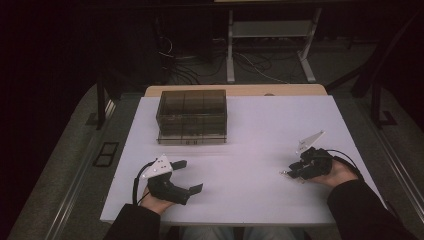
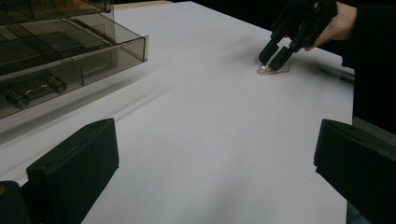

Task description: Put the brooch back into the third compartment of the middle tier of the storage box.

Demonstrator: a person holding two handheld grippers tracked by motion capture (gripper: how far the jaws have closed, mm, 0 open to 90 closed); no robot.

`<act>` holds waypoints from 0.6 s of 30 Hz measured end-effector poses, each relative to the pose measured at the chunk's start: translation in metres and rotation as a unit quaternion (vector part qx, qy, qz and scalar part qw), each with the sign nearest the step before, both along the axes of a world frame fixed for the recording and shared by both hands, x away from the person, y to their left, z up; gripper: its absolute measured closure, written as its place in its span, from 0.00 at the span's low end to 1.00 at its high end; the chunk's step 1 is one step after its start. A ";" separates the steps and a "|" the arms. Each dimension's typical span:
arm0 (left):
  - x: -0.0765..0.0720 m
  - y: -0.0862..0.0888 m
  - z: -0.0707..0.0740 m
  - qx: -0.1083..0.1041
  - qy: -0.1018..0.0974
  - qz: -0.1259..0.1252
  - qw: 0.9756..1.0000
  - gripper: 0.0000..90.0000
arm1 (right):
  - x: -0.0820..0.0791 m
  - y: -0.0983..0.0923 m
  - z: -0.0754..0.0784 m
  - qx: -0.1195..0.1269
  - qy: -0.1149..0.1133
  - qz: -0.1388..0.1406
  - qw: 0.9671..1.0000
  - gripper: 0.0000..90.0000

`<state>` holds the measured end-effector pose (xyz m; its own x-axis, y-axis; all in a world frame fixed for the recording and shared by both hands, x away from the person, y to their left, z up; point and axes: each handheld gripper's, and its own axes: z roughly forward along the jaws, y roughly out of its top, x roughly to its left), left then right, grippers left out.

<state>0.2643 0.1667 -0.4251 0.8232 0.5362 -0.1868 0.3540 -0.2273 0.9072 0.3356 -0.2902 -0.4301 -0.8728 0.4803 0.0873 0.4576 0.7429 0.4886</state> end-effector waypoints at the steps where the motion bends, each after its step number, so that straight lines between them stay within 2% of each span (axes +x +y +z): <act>1: 0.000 0.000 0.000 0.000 0.000 0.000 1.000 0.00 | 0.000 0.001 0.000 -0.003 -0.001 0.002 1.000 0.78; 6: 0.000 0.000 0.000 0.000 0.000 0.000 1.000 0.00 | -0.002 0.003 -0.001 -0.013 -0.013 0.011 1.000 0.85; 12: 0.000 0.000 0.000 0.000 0.000 0.000 1.000 0.00 | -0.005 0.006 -0.001 -0.026 -0.023 0.011 0.999 0.87; 18: 0.000 0.000 0.000 0.000 -0.001 0.001 1.000 0.00 | -0.003 0.006 0.000 -0.023 -0.007 -0.006 1.000 0.87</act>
